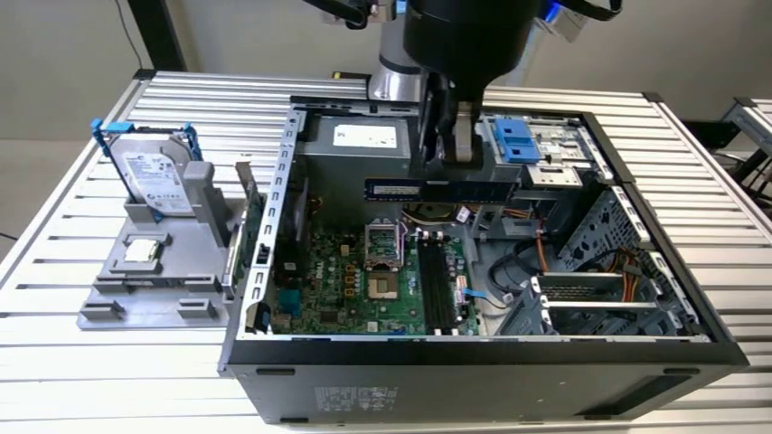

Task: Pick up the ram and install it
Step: 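Pick up the ram and move it above insertion slot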

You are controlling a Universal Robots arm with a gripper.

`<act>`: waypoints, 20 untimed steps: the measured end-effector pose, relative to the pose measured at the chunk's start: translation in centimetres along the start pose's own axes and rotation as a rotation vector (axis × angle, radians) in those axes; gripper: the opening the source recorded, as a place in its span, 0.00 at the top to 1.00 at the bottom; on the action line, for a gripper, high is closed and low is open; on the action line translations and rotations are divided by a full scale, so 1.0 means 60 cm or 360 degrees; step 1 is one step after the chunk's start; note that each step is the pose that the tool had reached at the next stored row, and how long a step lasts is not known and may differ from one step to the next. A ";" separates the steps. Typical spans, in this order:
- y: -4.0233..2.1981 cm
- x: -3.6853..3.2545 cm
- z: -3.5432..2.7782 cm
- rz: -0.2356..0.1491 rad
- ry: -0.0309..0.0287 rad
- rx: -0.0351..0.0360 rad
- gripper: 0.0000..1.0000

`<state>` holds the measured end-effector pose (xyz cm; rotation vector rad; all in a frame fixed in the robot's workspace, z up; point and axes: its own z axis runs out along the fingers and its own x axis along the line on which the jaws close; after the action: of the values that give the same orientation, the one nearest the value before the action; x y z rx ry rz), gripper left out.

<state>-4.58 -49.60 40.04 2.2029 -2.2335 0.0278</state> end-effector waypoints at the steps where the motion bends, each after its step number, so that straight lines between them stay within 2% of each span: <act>1: -0.002 0.000 0.000 0.0000 0.00001 0.0000 1.00; 8: -0.021 0.000 0.000 0.0000 0.00002 0.0000 1.00; 18: -0.066 -0.001 0.001 0.0000 0.00001 0.0000 1.00; 20: -0.067 -0.001 0.001 0.0000 0.00002 0.0000 1.00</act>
<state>-0.54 -49.60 40.05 2.2028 -2.2334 0.0278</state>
